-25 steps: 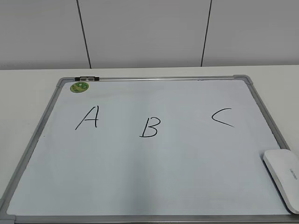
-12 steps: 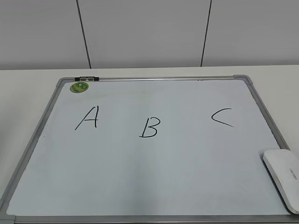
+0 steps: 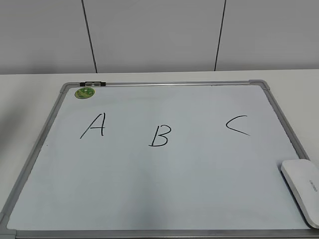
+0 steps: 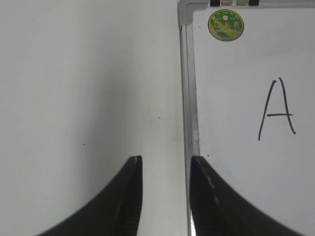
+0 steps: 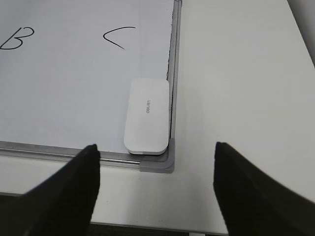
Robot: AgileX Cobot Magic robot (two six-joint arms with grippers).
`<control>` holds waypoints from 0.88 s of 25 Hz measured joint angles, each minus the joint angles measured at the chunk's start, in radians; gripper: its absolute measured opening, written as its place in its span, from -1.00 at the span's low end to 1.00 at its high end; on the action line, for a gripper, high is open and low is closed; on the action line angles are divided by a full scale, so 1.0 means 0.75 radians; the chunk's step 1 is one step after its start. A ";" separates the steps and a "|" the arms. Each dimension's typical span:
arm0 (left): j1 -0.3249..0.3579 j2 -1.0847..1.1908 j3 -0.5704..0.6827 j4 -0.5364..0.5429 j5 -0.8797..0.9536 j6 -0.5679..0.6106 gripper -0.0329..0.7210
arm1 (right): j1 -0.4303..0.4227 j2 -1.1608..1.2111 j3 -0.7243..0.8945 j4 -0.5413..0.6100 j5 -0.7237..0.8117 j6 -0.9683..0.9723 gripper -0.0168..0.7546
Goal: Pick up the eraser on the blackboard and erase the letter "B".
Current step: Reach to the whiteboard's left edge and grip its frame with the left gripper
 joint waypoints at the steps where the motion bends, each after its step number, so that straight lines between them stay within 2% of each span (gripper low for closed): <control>1: 0.000 0.058 -0.034 -0.007 0.013 0.000 -0.26 | 0.000 0.000 0.000 0.000 0.000 0.000 0.43; 13: -0.003 0.598 -0.444 -0.072 0.350 0.003 -0.26 | 0.000 0.000 0.000 0.000 0.000 0.000 0.43; 22: -0.090 0.781 -0.489 -0.079 0.381 0.020 -0.26 | 0.000 0.000 0.000 0.000 0.000 0.000 0.43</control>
